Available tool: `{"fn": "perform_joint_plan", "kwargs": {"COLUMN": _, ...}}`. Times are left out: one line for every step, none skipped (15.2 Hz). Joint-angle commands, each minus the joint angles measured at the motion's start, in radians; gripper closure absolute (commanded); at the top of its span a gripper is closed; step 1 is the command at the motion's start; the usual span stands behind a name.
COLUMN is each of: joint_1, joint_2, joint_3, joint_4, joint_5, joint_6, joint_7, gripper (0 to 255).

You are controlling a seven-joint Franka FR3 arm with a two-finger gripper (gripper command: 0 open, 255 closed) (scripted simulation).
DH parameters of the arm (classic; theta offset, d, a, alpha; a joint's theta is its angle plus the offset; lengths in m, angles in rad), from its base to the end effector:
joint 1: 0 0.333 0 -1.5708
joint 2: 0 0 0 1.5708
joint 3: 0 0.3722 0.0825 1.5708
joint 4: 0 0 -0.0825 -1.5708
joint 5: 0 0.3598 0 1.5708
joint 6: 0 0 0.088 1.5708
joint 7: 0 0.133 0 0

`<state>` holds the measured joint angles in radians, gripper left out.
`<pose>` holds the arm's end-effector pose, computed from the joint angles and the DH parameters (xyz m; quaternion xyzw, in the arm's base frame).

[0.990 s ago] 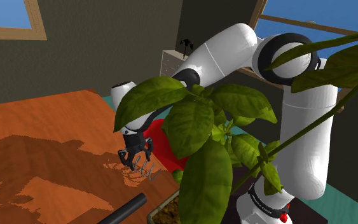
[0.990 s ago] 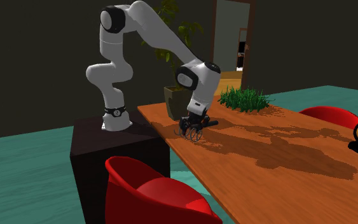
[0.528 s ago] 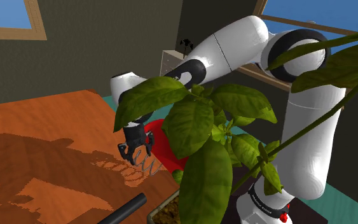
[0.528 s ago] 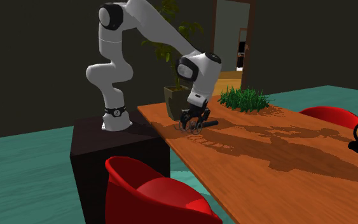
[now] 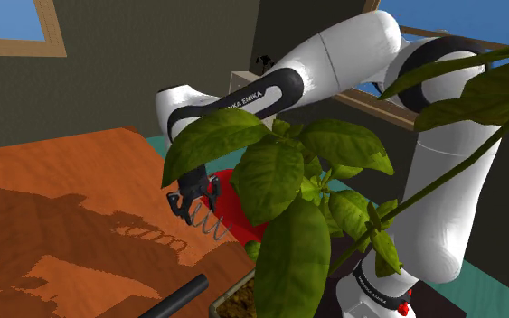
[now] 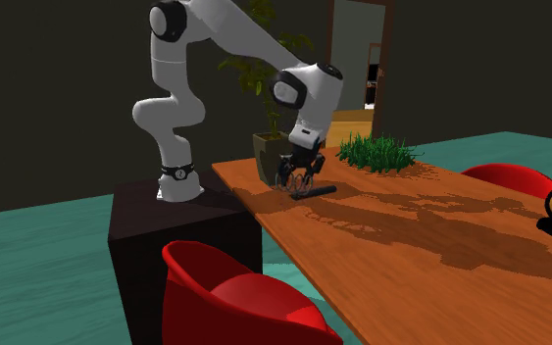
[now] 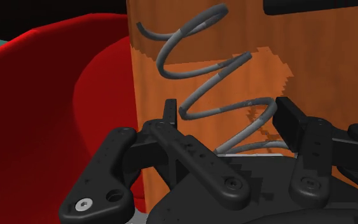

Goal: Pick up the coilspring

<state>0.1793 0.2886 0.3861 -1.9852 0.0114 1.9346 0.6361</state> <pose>0.4703 0.2876 0.3531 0.9850 -0.0363 -0.1640 0.0408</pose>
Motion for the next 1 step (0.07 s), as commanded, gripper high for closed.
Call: {"fn": "perform_joint_plan", "kwargs": {"joint_1": -0.001, "joint_2": -0.004, "joint_3": 0.000, "joint_4": 0.001, "joint_5": 0.002, "joint_6": -0.006, "joint_7": -0.001, "gripper": 255}}
